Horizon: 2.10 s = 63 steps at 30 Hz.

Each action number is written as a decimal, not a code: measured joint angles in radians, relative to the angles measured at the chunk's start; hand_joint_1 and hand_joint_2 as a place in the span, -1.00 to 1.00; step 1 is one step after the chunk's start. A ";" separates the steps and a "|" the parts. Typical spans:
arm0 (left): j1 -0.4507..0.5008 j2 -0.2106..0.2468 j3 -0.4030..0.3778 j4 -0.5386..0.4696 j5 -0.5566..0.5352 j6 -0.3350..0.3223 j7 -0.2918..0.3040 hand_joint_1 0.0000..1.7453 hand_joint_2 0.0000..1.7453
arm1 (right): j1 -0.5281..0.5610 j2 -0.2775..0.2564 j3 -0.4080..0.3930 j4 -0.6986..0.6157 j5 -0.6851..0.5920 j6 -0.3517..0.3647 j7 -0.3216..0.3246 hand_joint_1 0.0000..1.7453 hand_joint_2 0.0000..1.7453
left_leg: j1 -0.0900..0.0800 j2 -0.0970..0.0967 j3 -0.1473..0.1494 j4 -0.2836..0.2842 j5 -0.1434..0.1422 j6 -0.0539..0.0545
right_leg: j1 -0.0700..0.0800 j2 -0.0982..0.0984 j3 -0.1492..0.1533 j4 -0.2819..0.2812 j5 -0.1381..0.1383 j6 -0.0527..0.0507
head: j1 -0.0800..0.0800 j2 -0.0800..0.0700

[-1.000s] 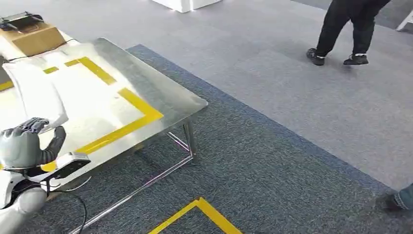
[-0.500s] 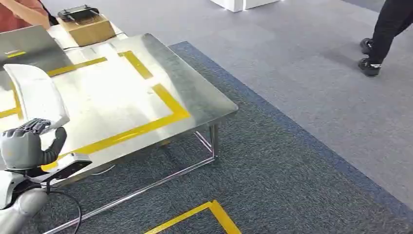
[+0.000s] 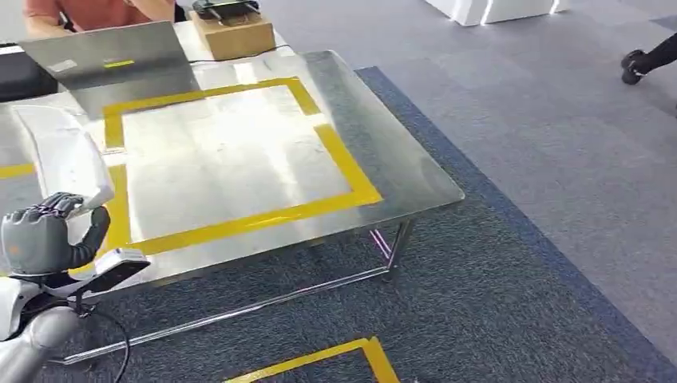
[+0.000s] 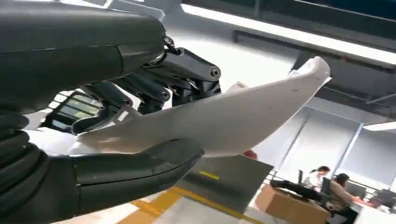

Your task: Take the parts from the cabinet and place them on the table.

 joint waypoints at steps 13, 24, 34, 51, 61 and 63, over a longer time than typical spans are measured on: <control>0.009 0.006 0.000 0.001 0.001 0.000 0.000 1.00 1.00 | 0.010 0.002 0.001 -0.001 -0.001 0.000 0.001 -1.00 -1.00 | 0.013 0.074 -0.148 0.287 -0.093 -0.060 | -0.004 -0.070 0.082 -0.096 -0.016 -0.050 | -0.013 0.000; -0.007 0.009 -0.001 0.001 0.001 -0.004 0.000 1.00 1.00 | 0.008 -0.001 0.005 0.000 0.000 -0.002 -0.001 -1.00 -1.00 | 0.005 0.116 0.005 -0.002 -0.006 -0.005 | 0.002 -0.034 0.061 0.003 -0.112 -0.004 | -0.002 0.000; -0.015 0.007 -0.005 0.002 0.000 -0.014 0.000 1.00 1.00 | 0.004 -0.003 0.014 0.000 0.000 0.005 0.001 -1.00 -1.00 | -0.004 0.071 0.026 0.006 -0.032 -0.020 | 0.003 -0.015 0.032 -0.091 0.022 -0.020 | -0.002 0.000; -0.061 0.016 -0.029 0.059 -0.071 -0.028 0.034 1.00 1.00 | 0.000 -0.003 0.031 0.000 -0.005 0.013 0.001 -1.00 -1.00 | -0.003 0.071 0.037 -0.013 -0.027 -0.029 | 0.006 -0.013 0.037 -0.093 0.019 -0.029 | -0.002 0.000; -0.144 0.014 -0.053 0.205 -0.171 -0.052 0.073 1.00 1.00 | -0.008 -0.006 0.052 0.000 0.018 0.020 0.014 -1.00 -1.00 | -0.006 0.071 0.037 -0.011 -0.028 -0.028 | 0.003 -0.012 0.039 -0.095 0.020 -0.027 | -0.002 0.000; -0.170 0.012 -0.061 0.247 -0.185 -0.057 0.075 1.00 1.00 | -0.009 -0.007 0.059 0.000 0.019 0.022 0.015 -1.00 -1.00 | -0.006 0.071 0.037 -0.010 -0.028 -0.028 | 0.003 -0.012 0.038 -0.095 0.021 -0.027 | -0.002 0.000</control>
